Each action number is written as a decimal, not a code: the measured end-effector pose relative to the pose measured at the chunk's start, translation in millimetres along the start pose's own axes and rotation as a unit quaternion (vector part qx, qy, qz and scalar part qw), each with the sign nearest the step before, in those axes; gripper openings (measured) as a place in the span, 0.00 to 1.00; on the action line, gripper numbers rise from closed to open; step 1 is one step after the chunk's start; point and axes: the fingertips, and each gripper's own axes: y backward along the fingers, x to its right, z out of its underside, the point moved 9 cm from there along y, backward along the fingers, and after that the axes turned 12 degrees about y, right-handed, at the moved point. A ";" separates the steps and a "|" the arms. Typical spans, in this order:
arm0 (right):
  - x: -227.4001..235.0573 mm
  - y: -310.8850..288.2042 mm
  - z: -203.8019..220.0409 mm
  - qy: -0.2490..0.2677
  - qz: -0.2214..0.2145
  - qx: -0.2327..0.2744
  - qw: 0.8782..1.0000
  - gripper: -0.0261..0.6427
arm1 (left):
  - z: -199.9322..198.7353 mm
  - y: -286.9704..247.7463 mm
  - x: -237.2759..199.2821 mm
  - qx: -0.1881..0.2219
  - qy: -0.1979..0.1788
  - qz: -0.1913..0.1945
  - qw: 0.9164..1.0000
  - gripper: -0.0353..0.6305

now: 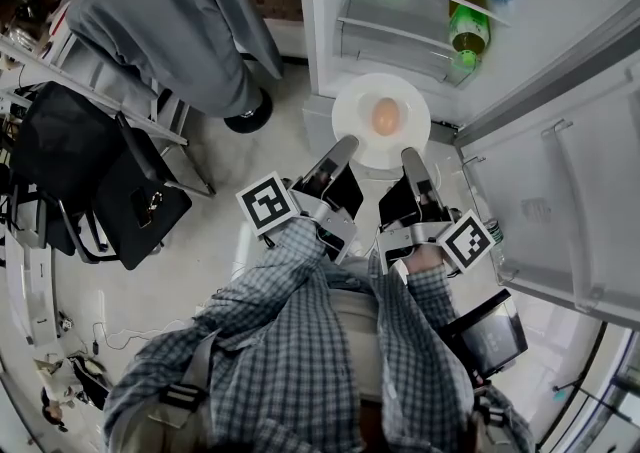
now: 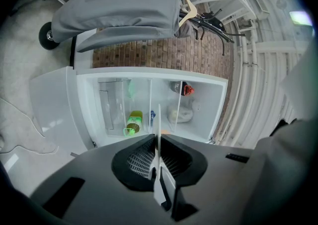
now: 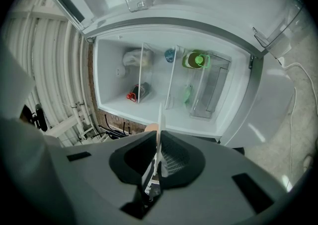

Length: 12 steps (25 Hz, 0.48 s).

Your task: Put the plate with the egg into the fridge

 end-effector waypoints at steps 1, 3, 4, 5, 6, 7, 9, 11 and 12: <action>-0.2 0.0 0.1 0.000 0.000 0.000 1.000 0.09 | 0.0 0.0 0.0 0.000 0.000 0.000 1.000 0.11; -0.1 0.1 -0.1 0.003 -0.001 0.000 1.000 0.09 | -0.1 0.2 -0.3 0.001 0.001 0.000 1.000 0.11; -0.1 0.1 -0.1 0.004 -0.001 0.000 1.000 0.09 | -0.1 0.3 -0.4 0.001 0.002 0.000 1.000 0.11; -0.1 0.0 0.1 0.004 -0.002 0.000 1.000 0.09 | -0.1 0.5 -0.4 0.001 0.003 0.000 1.000 0.11; -0.1 -0.1 0.3 0.002 -0.003 0.000 1.000 0.09 | -0.1 0.5 -0.5 0.001 0.003 0.000 1.000 0.11; 0.0 -0.1 0.4 0.001 -0.003 0.001 1.000 0.09 | -0.1 0.5 -0.5 0.001 0.004 0.001 1.000 0.11; 0.1 0.1 0.2 0.000 -0.004 0.001 1.000 0.09 | 0.1 0.3 -0.2 0.001 0.004 0.001 1.000 0.11; -0.1 0.2 -0.1 0.001 -0.004 0.001 1.000 0.09 | 0.3 0.4 0.1 0.002 0.004 0.001 1.000 0.11; -0.2 0.2 -0.2 0.000 -0.004 0.001 1.000 0.09 | 0.2 0.4 0.2 0.002 0.004 0.001 1.000 0.11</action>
